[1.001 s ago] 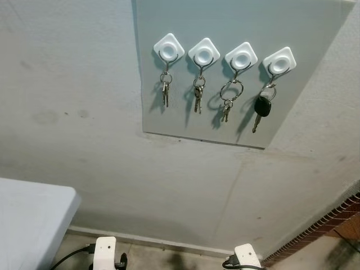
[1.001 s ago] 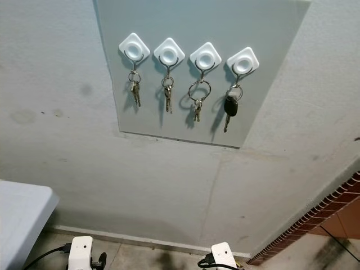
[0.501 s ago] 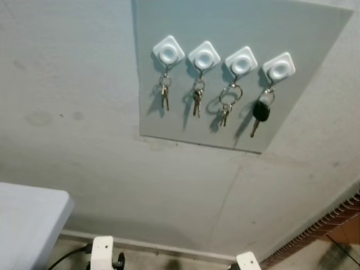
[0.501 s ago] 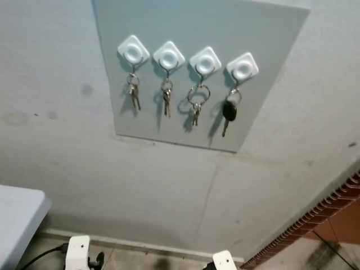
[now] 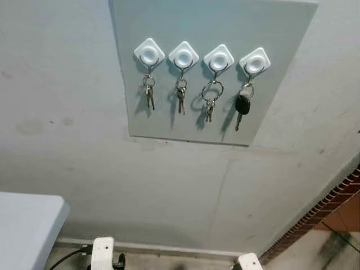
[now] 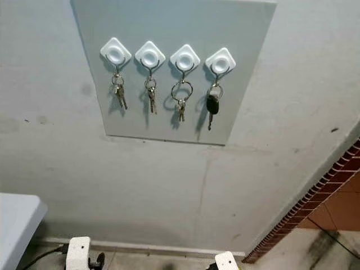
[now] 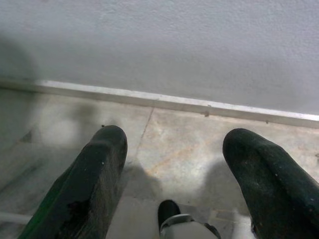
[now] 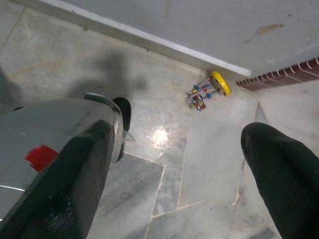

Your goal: Hang keys on a hook

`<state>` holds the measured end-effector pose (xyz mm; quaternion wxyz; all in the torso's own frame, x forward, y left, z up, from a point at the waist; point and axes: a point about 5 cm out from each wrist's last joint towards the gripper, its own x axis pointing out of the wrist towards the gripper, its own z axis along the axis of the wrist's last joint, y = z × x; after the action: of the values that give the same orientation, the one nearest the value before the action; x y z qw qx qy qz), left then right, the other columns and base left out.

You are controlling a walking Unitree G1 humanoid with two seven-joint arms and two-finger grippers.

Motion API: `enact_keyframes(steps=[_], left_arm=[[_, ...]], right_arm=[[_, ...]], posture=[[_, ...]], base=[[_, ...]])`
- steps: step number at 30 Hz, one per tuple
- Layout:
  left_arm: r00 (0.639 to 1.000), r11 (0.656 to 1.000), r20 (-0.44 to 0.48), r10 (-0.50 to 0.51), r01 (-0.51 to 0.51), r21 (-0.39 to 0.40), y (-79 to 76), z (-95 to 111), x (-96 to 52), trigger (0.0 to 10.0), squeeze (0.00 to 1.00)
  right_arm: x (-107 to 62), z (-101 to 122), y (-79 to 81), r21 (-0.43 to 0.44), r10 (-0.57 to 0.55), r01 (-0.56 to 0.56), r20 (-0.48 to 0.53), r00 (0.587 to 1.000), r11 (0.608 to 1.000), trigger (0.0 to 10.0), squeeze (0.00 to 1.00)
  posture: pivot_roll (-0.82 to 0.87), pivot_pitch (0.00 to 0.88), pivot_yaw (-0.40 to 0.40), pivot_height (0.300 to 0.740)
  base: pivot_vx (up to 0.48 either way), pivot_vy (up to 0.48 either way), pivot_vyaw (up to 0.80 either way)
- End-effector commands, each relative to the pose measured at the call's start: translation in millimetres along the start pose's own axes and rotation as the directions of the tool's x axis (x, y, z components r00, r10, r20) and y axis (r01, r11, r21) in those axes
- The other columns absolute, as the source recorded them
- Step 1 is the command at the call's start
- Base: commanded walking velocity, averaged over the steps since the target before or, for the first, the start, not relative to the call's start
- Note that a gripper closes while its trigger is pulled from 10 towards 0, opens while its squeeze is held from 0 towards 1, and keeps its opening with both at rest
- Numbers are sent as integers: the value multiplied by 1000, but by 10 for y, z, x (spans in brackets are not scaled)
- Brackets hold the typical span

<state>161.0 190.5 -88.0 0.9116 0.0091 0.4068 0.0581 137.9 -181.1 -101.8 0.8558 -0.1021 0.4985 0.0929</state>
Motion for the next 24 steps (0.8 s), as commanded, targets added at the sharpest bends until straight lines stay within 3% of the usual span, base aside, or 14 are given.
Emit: enact_keyframes(steps=[1,4,14,24], left_arm=[[1000,1000,6,-6,6,4,17,8,0,10000,0],[1000,1000,7,-7,7,4,17,10,0,10000,0],[1000,1000,8,0,0,4,31,34,11,10000,0],[1000,1000,10,4,-4,-18,13,47,17,10000,0]], right_arm=[[2,-3,4,-2,2,-2,-8,1000,1000,10000,0],[2,-3,5,-2,2,-2,-8,1000,1000,10000,0],[2,12,-11,0,-2,2,2,1000,1000,10000,0],[11,57,-6,8,-1,1,16,1000,1000,10000,0]], posture=[[-69,0,-24,728],[-69,0,-24,728],[-64,0,-23,728],[-66,0,-26,728]], base=[[0,0,-556],[0,0,-556],[0,0,0],[0,-404,0]])
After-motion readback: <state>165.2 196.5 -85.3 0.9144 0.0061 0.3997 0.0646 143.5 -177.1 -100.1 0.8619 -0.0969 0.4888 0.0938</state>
